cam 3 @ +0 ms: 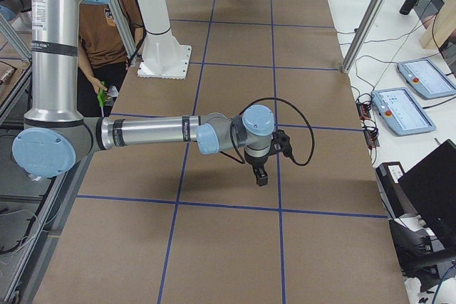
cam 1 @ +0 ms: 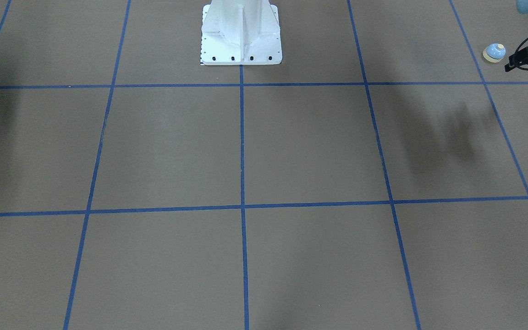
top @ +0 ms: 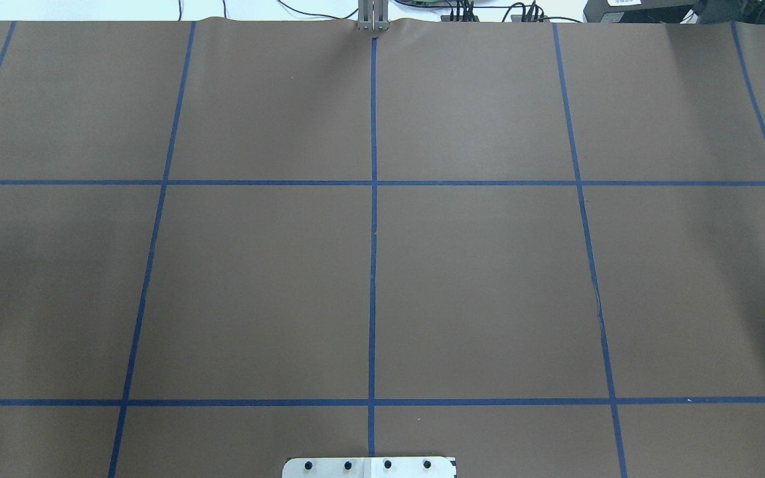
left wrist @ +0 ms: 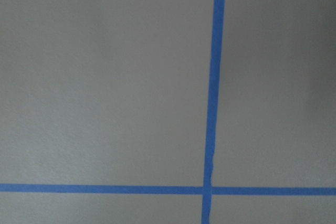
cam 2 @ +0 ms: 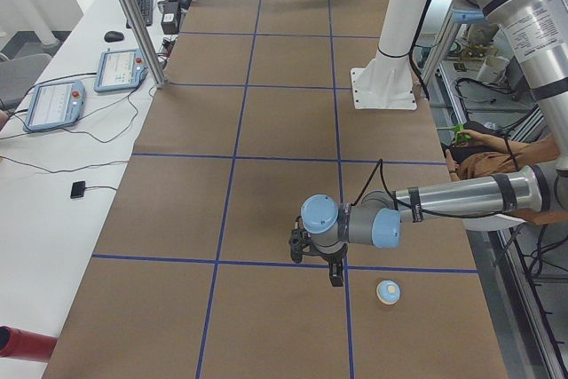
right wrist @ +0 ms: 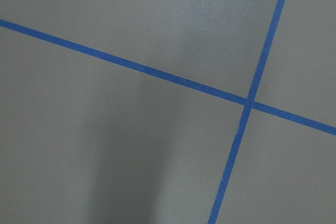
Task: Place and press bell with both arms
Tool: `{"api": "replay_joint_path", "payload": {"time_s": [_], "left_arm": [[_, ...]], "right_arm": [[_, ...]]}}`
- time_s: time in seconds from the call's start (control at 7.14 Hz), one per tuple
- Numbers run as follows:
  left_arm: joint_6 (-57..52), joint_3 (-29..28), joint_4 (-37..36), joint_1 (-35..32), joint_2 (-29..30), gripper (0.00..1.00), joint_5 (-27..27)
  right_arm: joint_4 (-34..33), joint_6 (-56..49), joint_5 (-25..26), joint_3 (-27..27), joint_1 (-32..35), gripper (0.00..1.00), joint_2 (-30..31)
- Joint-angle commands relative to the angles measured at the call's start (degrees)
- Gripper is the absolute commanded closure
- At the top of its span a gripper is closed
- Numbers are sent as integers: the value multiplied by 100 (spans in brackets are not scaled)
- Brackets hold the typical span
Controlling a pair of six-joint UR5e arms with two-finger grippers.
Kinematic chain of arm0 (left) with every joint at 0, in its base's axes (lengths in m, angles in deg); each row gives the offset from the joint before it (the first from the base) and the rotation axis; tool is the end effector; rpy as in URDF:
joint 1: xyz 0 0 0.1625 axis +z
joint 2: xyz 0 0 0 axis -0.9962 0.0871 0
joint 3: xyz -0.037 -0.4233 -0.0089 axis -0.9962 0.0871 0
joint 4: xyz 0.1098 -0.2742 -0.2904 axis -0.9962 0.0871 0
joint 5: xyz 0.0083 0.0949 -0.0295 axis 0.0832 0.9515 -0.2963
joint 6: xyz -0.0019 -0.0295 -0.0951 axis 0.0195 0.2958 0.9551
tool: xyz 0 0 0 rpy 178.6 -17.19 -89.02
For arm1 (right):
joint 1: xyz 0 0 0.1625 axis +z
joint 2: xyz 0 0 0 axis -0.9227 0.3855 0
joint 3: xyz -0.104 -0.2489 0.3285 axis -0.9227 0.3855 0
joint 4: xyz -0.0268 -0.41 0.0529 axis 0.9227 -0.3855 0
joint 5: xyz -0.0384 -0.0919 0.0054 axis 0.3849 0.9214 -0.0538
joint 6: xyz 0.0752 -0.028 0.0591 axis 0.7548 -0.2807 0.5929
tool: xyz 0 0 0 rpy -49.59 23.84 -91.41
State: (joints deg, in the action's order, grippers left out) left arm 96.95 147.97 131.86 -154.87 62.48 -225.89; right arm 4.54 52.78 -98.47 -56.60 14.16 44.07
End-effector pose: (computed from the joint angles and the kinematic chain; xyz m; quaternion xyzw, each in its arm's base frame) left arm 0.0351 -0.2740 0.7217 -0.1144 0.3758 0.0584 0.9178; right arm -0.0073 -0.4742 0.5979 0.0951 -0.3838 -0.1403 0.9077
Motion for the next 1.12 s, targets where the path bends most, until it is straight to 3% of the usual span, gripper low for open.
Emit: {"api": "replay_joint_path", "payload": {"time_s": [0.0,0.14,0.56,0.98], "left_arm": [[184,-565,1401,272,-563,0,38],[193,-900,1738,289,-565,0,20],[245,-1044,1759,666,-530,0,-33],[1000,-1211,2003,1255,-222,0,11]], "right_arm": [[81,9,7,5,-71,0,-3],[81,18,16,5,-89,0,-3],[81,18,16,5,-150,0,-3],[81,18,7,-4,-168,0,-3]]}}
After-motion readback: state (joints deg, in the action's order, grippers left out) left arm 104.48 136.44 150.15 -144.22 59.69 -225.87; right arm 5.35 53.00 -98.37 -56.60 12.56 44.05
